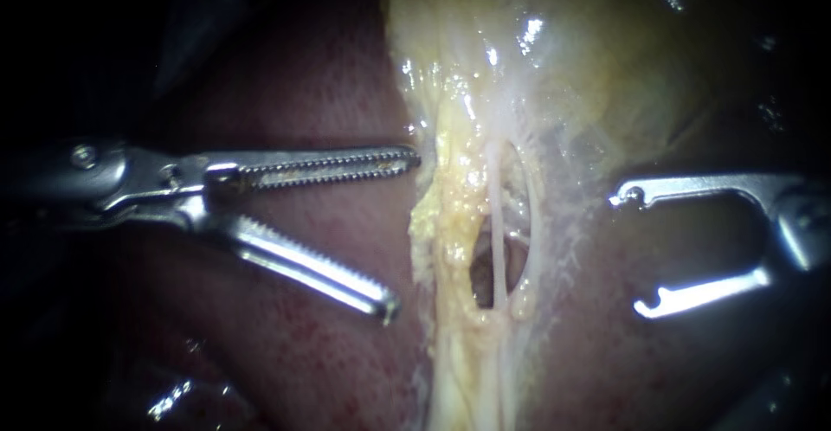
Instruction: Grabbing gallbladder
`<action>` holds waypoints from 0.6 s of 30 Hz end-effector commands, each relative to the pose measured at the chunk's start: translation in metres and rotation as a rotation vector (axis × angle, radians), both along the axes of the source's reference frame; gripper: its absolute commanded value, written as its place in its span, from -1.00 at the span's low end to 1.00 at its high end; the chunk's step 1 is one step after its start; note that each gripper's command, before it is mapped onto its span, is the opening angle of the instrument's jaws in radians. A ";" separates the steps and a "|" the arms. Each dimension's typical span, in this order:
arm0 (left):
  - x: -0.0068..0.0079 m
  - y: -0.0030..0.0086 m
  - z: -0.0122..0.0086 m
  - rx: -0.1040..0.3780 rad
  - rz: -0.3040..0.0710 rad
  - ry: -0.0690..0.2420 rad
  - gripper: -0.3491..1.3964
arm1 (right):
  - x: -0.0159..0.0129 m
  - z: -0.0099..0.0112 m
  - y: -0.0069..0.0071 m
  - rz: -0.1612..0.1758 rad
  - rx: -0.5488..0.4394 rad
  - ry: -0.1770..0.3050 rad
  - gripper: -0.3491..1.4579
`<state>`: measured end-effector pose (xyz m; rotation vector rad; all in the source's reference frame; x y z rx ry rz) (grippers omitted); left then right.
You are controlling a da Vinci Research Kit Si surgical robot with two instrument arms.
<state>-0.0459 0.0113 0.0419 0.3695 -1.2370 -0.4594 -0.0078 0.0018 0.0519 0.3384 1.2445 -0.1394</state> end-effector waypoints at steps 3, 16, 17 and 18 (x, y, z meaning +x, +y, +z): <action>0.0001 0.0001 0.0009 0.017 -0.010 0.022 -0.10 | 0.0000 0.0000 0.0000 0.000 0.000 0.000 0.04; -0.0011 -0.0007 0.0033 0.091 -0.041 0.067 -0.40 | 0.0000 0.0000 0.0001 0.002 0.005 -0.002 0.04; -0.0012 -0.0007 0.0033 0.096 -0.044 0.068 -0.40 | 0.0000 0.0001 0.0001 0.002 0.005 -0.002 0.04; -0.0013 -0.0006 0.0034 0.097 -0.044 0.071 -0.42 | 0.0000 0.0001 0.0001 0.002 0.005 -0.002 0.04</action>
